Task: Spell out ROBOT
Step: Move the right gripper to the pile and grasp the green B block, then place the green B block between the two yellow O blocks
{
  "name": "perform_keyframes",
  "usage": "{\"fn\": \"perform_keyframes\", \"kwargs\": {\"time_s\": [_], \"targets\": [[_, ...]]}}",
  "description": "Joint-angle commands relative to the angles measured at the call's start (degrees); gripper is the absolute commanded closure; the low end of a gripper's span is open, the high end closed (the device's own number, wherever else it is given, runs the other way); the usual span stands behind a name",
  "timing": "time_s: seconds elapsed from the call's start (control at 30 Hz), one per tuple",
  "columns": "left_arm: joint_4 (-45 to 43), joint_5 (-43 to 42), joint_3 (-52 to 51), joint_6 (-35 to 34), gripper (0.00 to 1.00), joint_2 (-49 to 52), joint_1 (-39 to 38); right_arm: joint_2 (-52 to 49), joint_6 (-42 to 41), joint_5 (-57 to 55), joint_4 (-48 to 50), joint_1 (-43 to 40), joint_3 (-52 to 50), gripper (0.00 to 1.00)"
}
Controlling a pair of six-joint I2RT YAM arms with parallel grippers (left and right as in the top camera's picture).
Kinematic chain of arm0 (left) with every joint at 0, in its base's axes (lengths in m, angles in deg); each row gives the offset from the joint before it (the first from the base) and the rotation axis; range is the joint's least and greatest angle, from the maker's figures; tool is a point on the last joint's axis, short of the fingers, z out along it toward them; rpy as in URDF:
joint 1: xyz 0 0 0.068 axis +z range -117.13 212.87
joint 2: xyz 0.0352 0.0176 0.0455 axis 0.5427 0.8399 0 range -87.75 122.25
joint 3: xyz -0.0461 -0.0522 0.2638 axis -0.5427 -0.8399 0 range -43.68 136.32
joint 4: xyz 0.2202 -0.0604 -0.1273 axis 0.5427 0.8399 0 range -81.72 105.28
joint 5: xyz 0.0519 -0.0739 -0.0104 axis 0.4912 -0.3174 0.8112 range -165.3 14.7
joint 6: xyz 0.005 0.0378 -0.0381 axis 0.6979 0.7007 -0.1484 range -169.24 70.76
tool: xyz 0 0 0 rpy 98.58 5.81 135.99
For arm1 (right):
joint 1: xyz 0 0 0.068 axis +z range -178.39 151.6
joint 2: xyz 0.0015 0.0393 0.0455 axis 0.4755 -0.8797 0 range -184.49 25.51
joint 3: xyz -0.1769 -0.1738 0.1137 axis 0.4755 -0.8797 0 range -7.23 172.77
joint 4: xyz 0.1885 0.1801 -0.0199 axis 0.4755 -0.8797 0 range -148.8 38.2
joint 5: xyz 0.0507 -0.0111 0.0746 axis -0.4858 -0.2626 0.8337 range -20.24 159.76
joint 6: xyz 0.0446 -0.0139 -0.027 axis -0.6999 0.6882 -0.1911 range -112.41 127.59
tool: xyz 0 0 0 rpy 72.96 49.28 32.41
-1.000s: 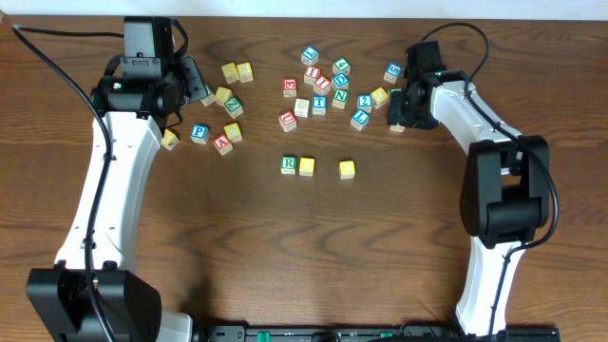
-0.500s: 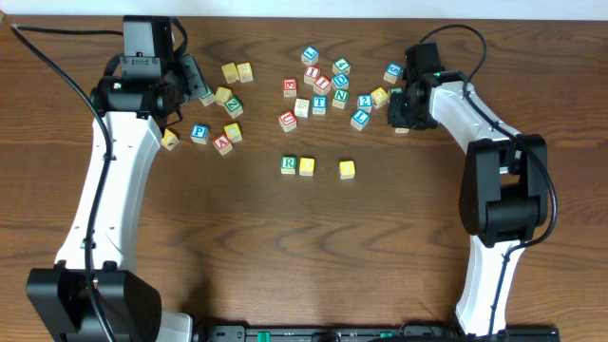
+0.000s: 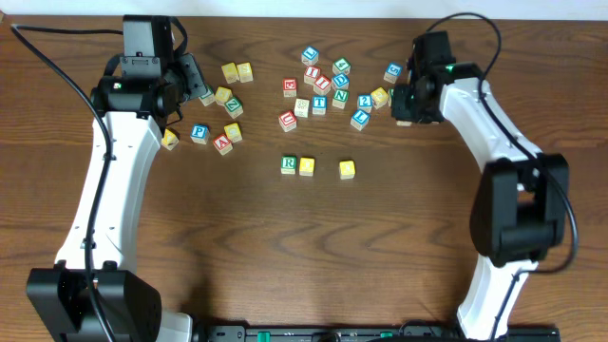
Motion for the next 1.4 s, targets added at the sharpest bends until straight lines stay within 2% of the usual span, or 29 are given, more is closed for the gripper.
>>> {"fn": "perform_keyframes", "kwargs": {"time_s": [0.0, 0.13, 0.27, 0.47, 0.67, 0.93, 1.27, 1.37], "targets": [[-0.7, 0.5, 0.0, -0.1, 0.52, 0.8, 0.2, 4.3, 0.1, 7.5, -0.4, 2.7, 0.5, 0.81], [-0.8, 0.5, 0.0, -0.1, 0.52, 0.8, 0.2, 4.6, -0.7, 12.1, -1.4, 6.9, 0.4, 0.81], [-0.8, 0.5, 0.0, -0.1, 0.52, 0.8, 0.2, 4.5, -2.7, 11.0, -1.7, 12.5, -0.4, 0.81], [-0.8, 0.5, -0.2, -0.1, 0.52, 0.8, 0.2, 4.5, -11.6, -4.3, -1.8, 21.5, -1.9, 0.82], [-0.6, 0.5, -1.1, -0.4, 0.52, 0.8, 0.1, 4.5, -17.6, -12.8, -1.0, 26.2, -4.9, 0.81], [-0.4, 0.5, -1.4, -1.8, 0.52, 0.8, 0.1, 4.2, -18.0, -11.0, 4.0, 26.9, -9.9, 0.81], [-0.4, 0.1, -1.4, -2.2, 0.52, 0.8, 0.1, 0.2, -19.2, -7.0, 4.8, 26.8, -10.0, 0.79], [-0.4, 0.1, -1.4, -2.2, 0.52, 0.8, 0.1, 0.0, -21.6, -6.7, 3.6, 26.9, -10.0, 0.75]]}}
